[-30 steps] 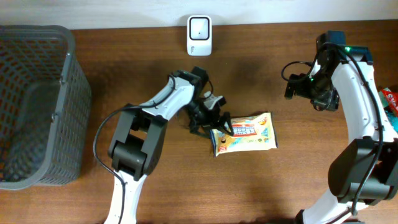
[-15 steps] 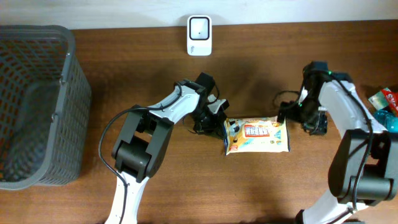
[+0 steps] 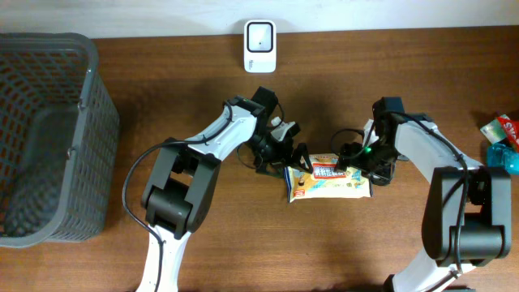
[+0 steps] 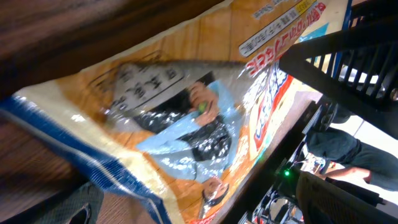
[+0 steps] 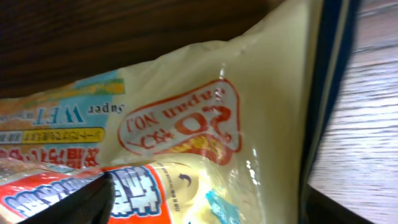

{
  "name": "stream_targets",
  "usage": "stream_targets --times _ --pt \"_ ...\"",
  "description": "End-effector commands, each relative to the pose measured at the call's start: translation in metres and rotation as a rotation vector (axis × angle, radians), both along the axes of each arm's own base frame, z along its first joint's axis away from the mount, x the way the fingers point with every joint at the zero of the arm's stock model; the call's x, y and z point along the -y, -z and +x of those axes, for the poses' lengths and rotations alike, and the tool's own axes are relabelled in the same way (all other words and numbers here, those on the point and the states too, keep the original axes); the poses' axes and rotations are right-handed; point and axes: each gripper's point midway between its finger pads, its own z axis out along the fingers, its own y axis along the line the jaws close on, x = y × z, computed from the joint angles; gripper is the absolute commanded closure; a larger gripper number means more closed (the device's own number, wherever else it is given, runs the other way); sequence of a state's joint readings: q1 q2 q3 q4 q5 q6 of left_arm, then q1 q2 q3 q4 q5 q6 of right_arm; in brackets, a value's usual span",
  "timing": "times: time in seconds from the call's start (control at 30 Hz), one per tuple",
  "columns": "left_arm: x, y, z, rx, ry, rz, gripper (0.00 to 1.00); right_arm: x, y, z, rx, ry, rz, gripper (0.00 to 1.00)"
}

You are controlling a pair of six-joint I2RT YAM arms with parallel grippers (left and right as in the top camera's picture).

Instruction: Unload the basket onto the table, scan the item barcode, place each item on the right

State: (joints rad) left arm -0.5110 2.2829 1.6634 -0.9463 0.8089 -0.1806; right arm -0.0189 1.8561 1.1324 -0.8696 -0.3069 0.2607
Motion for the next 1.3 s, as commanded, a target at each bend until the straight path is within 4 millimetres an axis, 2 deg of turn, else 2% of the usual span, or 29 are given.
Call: stream_targets --times 0.0,0.07,0.17,0.23,0.3,0.37,0.4,0.43,0.47,0.57,0.6,0.63,0.67,0.77,0.8,0.83,0.93,0.97,1.0,1.07,1.1,1.17,1.27 --pt "-0.019 0.067 -0.019 0.007 0.047 0.169 0.01 -0.02 -0.005 0.0 0.002 0.008 0.108 0.18" --pt "-0.019 0.071 -0.019 0.013 0.041 0.166 0.0 -0.022 -0.006 0.0 0.001 0.009 0.126 0.18" --pt "-0.017 0.071 -0.017 0.027 0.041 0.159 0.16 -0.027 -0.008 -0.003 -0.007 0.003 0.159 0.18" --pt "-0.015 0.071 -0.013 0.042 0.04 0.15 0.42 -0.026 -0.008 -0.004 -0.01 -0.003 0.153 0.19" --pt "-0.015 0.071 -0.012 0.048 0.039 0.147 0.73 -0.022 -0.009 -0.001 -0.006 -0.004 0.125 0.18" --pt "-0.016 0.071 -0.011 0.048 0.035 0.146 0.96 -0.017 -0.015 0.001 -0.005 -0.023 0.094 0.18" --pt "-0.016 0.07 -0.009 0.049 0.032 0.145 1.0 -0.007 -0.021 0.002 -0.019 -0.024 0.032 0.18" --pt "-0.016 0.068 -0.007 0.05 0.029 0.145 1.0 -0.001 -0.026 0.005 -0.02 -0.025 -0.005 0.14" --pt "-0.018 0.063 -0.002 0.049 0.02 0.147 1.0 0.006 -0.032 0.009 -0.014 -0.026 -0.048 0.04" --pt "-0.04 0.038 0.027 0.083 -0.033 0.207 1.0 0.026 -0.052 0.027 0.027 -0.026 -0.164 0.02" --pt "-0.058 0.019 0.049 0.146 -0.065 0.281 1.0 0.034 -0.059 0.036 0.058 -0.023 -0.208 0.02" --pt "-0.069 0.006 0.062 0.192 -0.082 0.325 1.0 0.039 -0.063 0.042 0.078 -0.02 -0.238 0.02" --pt "-0.09 -0.023 0.085 0.29 -0.117 0.411 1.0 0.044 -0.065 0.051 0.112 -0.015 -0.268 0.02" --pt "-0.126 -0.068 0.114 0.451 -0.169 0.575 1.0 0.044 -0.065 0.059 0.145 -0.01 -0.27 0.02" --pt "-0.152 -0.096 0.129 0.553 -0.204 0.705 1.0 0.044 -0.066 0.065 0.168 -0.007 -0.27 0.02" --pt "-0.174 -0.119 0.138 0.632 -0.23 0.819 1.0 0.044 -0.067 0.069 0.187 -0.005 -0.271 0.02" --pt "-0.222 -0.162 0.151 0.775 -0.281 1.087 1.0 0.044 -0.067 0.073 0.2 -0.003 -0.271 0.02" --pt "-0.246 -0.18 0.155 0.837 -0.298 1.248 1.0 0.044 -0.067 0.073 0.2 -0.003 -0.271 0.02" --pt "-0.261 -0.191 0.156 0.872 -0.305 1.351 1.0 0.044 -0.067 0.073 0.2 -0.003 -0.271 0.02" --pt "-0.272 -0.202 0.157 0.904 -0.311 1.441 1.0 0.044 -0.067 0.073 0.2 -0.003 -0.271 0.02" --pt "-0.273 -0.202 0.157 0.904 -0.31 1.446 1.0 0.044 -0.067 0.073 0.2 -0.003 -0.271 0.02" --pt "-0.274 -0.192 0.153 0.882 -0.271 1.46 1.0 0.044 -0.067 0.073 0.2 -0.003 -0.271 0.02" --pt "-0.277 -0.165 0.142 0.821 -0.19 1.491 1.0 0.044 -0.067 0.073 0.2 -0.003 -0.271 0.02"
